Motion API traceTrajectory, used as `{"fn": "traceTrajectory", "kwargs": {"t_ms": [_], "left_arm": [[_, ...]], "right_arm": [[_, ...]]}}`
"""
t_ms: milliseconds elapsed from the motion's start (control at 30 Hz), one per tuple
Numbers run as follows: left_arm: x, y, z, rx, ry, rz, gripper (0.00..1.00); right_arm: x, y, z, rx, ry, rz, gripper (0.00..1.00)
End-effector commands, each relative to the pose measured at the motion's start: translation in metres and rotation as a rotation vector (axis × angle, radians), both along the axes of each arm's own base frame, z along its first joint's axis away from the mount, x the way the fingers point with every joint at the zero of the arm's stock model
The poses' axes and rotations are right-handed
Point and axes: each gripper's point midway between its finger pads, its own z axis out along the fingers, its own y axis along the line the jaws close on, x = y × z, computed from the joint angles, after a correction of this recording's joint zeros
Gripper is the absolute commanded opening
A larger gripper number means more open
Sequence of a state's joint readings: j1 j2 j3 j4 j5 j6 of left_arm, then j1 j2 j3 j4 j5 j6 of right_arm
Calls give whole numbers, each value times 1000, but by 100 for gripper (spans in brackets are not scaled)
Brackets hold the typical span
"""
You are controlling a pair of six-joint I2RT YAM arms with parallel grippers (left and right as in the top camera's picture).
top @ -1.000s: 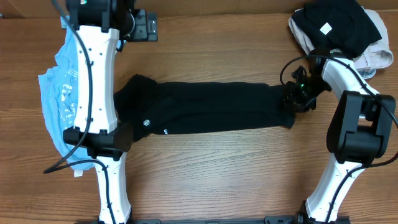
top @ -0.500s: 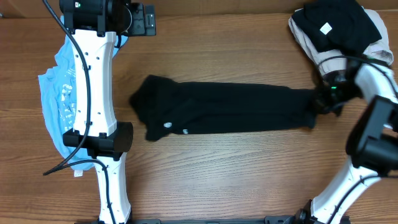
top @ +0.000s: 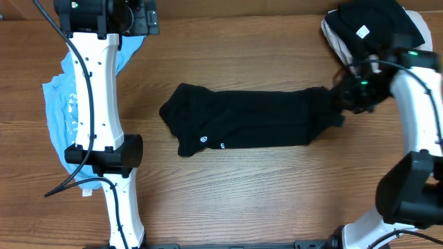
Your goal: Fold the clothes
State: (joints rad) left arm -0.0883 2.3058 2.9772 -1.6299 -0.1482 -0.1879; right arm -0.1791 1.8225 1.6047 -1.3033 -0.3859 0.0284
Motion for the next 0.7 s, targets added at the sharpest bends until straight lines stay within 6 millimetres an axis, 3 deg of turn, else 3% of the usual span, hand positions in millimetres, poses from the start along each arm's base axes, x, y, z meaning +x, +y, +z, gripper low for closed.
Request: {"fn": "traceTrajectory", "kwargs": {"t_ms": [0, 233, 533, 667], "left_arm": [[1, 4, 6, -3, -25, 26, 100], [2, 3, 0, -5, -8, 24, 100], [2, 3, -13, -1, 35, 24, 100], [2, 3, -13, 0, 36, 24, 100]], "right_arm": [[2, 41, 1, -58, -21, 105, 4], [5, 108, -21, -91, -60, 197, 4], [-1, 159, -61, -81, -71, 282, 8], [1, 182, -64, -72, -108, 331, 28]]}}
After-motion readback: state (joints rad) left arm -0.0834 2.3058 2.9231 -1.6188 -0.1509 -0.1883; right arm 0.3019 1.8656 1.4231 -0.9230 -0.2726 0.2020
